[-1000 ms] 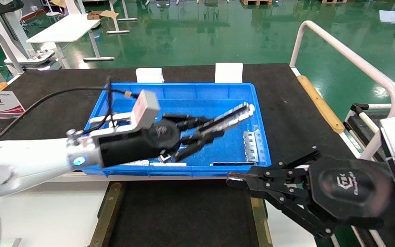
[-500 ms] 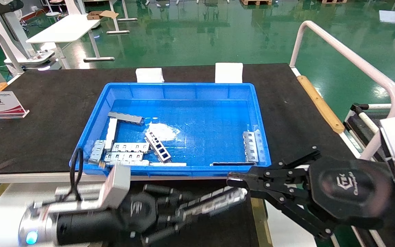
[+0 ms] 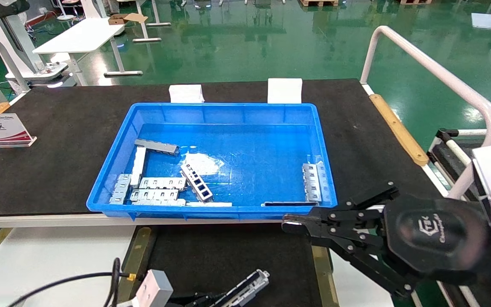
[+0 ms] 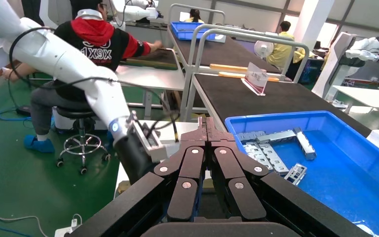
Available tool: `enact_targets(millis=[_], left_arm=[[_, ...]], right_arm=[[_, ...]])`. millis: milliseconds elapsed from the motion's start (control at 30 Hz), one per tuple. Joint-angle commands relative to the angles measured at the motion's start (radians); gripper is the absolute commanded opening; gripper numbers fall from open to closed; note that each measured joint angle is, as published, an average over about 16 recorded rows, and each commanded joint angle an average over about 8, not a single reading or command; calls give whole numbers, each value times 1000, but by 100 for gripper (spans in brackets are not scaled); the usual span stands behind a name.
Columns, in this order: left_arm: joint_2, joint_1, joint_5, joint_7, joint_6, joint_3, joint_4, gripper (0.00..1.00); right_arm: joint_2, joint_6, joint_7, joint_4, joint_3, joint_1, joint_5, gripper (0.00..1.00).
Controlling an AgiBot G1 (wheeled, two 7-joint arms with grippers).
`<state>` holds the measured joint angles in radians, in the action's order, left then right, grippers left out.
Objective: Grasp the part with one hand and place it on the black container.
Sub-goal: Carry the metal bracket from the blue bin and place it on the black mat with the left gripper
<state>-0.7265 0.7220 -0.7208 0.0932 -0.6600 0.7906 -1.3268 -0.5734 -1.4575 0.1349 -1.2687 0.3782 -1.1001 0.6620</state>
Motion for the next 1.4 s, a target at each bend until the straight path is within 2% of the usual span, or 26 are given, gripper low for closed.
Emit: enact_targets(millis=[33,467,833,1067,1400], left_arm=[[-6,-32,-16,9,72,11,-16,0],[-188,-50,-29,189,569,136,-4,0],[-339,18,89,233,938,251,65,0],[-402,49,152,219,1045,281,98,0],[-439,53,183,212,1085,298,102,0]], right_arm=[[0,0,0,0,0,0,0,0],[0,0,0,0,0,0,0,0],[0,0,0,0,0,0,0,0],[0,0,0,0,0,0,0,0],[0,0,0,0,0,0,0,0]])
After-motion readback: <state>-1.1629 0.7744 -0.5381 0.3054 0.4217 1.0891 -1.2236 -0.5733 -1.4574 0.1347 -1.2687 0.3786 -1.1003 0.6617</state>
